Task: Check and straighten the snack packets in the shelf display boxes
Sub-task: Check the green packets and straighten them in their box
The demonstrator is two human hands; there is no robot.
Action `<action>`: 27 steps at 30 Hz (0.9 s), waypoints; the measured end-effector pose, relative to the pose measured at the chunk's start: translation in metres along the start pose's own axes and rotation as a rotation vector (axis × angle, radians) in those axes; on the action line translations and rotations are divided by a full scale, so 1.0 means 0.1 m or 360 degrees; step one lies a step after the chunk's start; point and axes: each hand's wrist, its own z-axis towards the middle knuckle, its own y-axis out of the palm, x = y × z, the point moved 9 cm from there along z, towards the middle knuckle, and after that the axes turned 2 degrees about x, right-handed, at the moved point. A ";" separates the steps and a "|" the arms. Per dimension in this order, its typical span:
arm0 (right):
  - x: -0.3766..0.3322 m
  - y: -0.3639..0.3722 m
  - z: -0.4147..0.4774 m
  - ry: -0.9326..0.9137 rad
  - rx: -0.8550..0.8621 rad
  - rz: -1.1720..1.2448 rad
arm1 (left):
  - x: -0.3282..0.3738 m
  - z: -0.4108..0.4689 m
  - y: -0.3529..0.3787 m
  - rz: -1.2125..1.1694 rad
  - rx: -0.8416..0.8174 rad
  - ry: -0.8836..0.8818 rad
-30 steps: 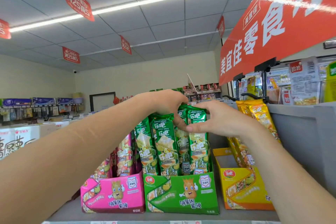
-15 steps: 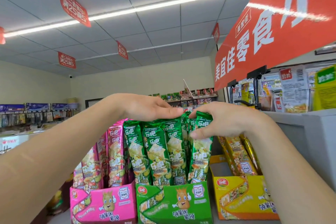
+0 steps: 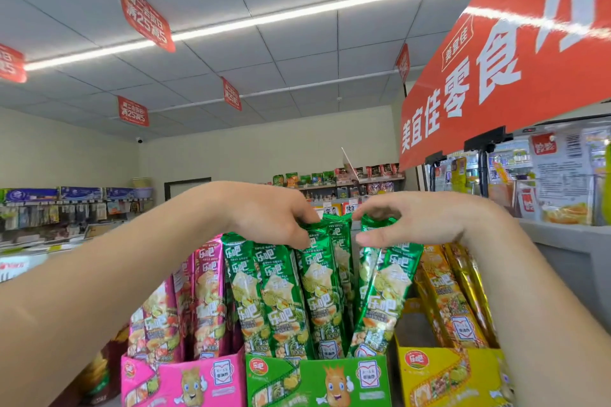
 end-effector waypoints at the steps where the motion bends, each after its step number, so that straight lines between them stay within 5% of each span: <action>1: 0.04 -0.01 0.00 -0.0005 0.0050 0.0139 | 0.00 0.01 -0.01 -0.0004 -0.0026 -0.0022; 10: 0.37 -0.04 0.28 0.0099 0.0515 0.1327 | 0.01 0.27 0.12 -0.0229 -0.0256 -0.0007; 16: 0.24 0.17 0.57 0.0152 0.0145 0.0692 | 0.02 0.26 0.14 -0.0271 -0.0231 0.0018; 19: 0.31 0.07 0.51 0.0251 0.0299 0.0602 | 0.02 0.25 0.15 -0.0323 -0.0214 0.0033; 27: 0.49 -0.03 0.18 0.0365 0.0502 0.0954 | 0.21 0.26 0.11 -0.0356 -0.0245 0.0113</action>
